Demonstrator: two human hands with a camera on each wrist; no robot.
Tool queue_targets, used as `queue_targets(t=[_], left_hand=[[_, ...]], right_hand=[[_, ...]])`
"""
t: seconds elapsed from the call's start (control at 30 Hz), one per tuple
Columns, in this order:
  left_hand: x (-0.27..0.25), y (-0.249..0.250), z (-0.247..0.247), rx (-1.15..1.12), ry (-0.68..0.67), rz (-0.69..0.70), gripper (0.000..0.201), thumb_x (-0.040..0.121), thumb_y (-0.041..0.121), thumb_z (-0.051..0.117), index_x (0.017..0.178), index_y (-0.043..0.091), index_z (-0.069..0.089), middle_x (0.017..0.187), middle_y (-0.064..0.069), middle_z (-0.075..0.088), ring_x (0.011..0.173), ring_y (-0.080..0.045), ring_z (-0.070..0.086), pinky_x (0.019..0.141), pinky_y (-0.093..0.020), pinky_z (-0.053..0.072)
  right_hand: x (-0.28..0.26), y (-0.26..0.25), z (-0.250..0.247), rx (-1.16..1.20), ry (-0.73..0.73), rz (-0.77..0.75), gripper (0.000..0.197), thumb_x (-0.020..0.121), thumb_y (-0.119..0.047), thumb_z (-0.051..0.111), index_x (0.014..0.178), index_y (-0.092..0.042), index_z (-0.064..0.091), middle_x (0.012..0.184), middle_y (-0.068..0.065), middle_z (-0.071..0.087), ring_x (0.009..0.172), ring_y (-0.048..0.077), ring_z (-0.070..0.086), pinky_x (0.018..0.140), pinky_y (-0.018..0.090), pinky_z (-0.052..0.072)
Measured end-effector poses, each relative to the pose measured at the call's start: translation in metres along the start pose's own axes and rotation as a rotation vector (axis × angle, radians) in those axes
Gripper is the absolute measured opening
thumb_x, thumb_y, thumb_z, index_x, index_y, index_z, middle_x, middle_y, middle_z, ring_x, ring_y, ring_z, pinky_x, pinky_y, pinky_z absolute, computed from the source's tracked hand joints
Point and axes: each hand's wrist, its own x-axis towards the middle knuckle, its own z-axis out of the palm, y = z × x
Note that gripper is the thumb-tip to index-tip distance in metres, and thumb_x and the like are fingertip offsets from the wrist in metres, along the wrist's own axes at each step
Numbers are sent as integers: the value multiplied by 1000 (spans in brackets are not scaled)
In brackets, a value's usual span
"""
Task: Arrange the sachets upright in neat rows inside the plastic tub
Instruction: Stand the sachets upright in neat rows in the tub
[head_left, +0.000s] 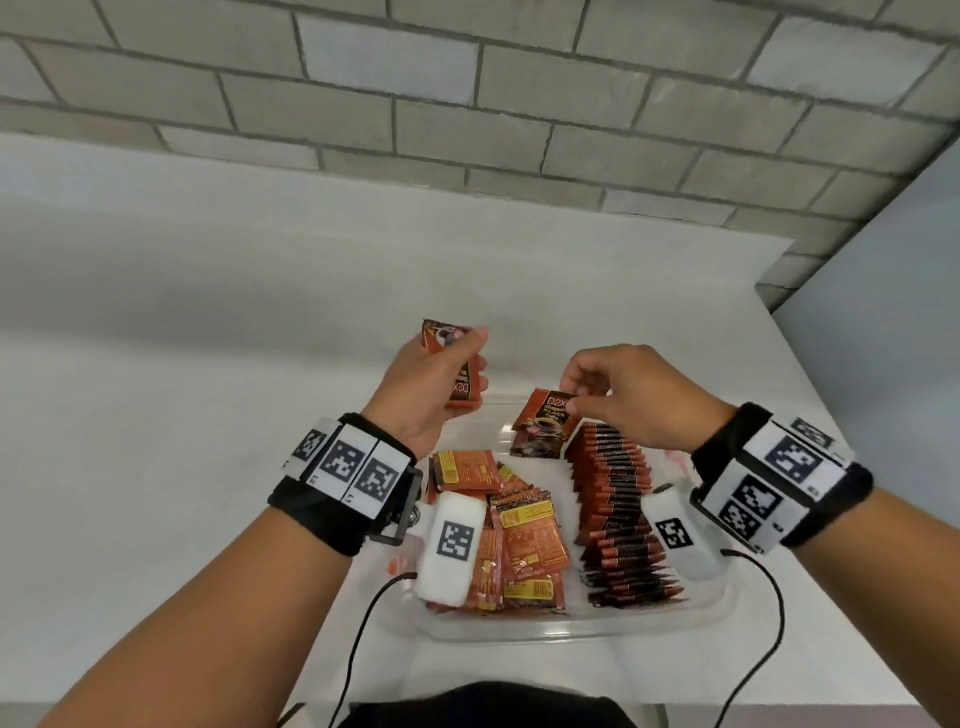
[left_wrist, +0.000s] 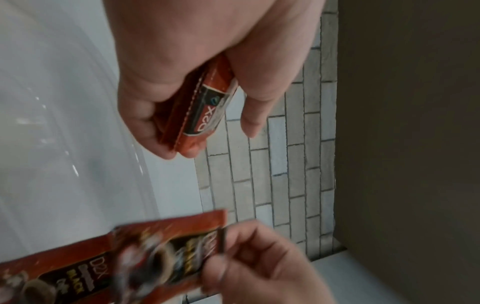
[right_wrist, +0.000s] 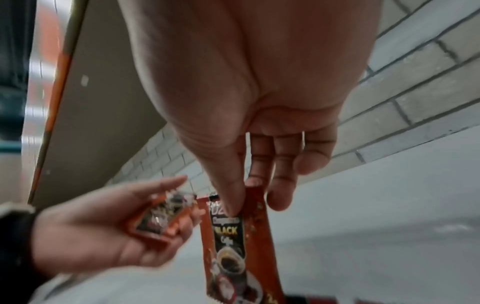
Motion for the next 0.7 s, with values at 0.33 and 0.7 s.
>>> queue_targets(t=[0.33, 0.7], left_hand=[[-2, 1, -14, -71, -55, -32, 10, 91, 24, 63, 95, 17, 59, 83, -5, 62, 70, -17, 59, 68, -31, 50], [0, 5, -21, -89, -63, -41, 17, 92, 31, 60, 99, 16, 58, 87, -6, 64, 73, -17, 61, 71, -33, 52]], right_hand=[[14, -2, 36, -425, -183, 78, 11, 85, -18, 66, 96, -18, 69, 96, 1, 66, 86, 20, 61, 72, 27, 46], [18, -9, 47, -738, -161, 42, 16, 91, -15, 52, 99, -17, 65, 95, 6, 63, 84, 27, 61, 61, 27, 35]])
